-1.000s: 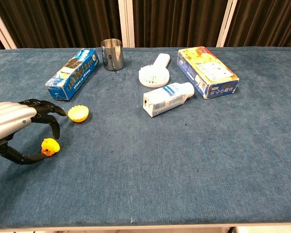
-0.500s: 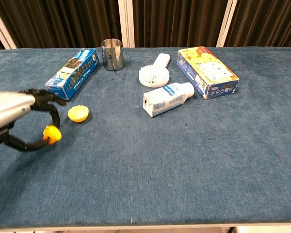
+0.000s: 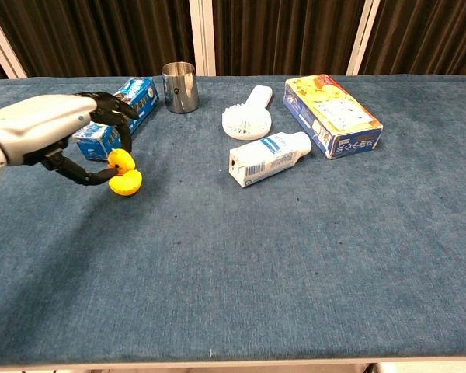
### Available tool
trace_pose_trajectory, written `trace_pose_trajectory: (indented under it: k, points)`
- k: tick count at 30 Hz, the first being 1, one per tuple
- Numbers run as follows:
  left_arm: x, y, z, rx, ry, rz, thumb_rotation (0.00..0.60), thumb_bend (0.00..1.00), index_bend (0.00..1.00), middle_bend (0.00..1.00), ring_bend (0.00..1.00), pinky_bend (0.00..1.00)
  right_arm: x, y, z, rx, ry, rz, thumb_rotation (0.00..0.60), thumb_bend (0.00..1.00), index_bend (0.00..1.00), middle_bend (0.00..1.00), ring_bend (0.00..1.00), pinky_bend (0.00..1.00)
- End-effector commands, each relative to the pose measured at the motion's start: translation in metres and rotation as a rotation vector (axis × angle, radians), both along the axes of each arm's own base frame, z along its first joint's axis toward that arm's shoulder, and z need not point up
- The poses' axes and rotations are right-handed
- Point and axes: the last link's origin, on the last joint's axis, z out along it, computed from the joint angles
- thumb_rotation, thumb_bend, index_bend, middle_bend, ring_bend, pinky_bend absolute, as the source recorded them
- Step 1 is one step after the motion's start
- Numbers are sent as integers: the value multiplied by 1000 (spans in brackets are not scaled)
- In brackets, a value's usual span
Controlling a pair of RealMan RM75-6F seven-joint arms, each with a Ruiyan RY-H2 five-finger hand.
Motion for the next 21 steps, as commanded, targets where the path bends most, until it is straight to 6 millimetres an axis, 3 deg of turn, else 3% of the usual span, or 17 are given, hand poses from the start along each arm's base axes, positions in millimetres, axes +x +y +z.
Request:
trace_pose_trajectory:
  k: [1, 13, 21]
  points:
    - [1, 4, -6, -9, 18, 6, 600, 392, 491, 86, 0, 0, -1, 1, 0, -2, -1, -5, 600, 141, 0, 12, 0, 47]
    - [-5, 10, -14, -19, 53, 51, 600, 387, 481, 70, 0, 0, -3, 1, 1, -2, -1, -5, 600, 141, 0, 12, 0, 47]
    - [-6, 10, -15, -22, 57, 56, 600, 373, 391, 59, 0, 0, -3, 1, 1, -3, 0, -6, 600, 142, 0, 12, 0, 46]
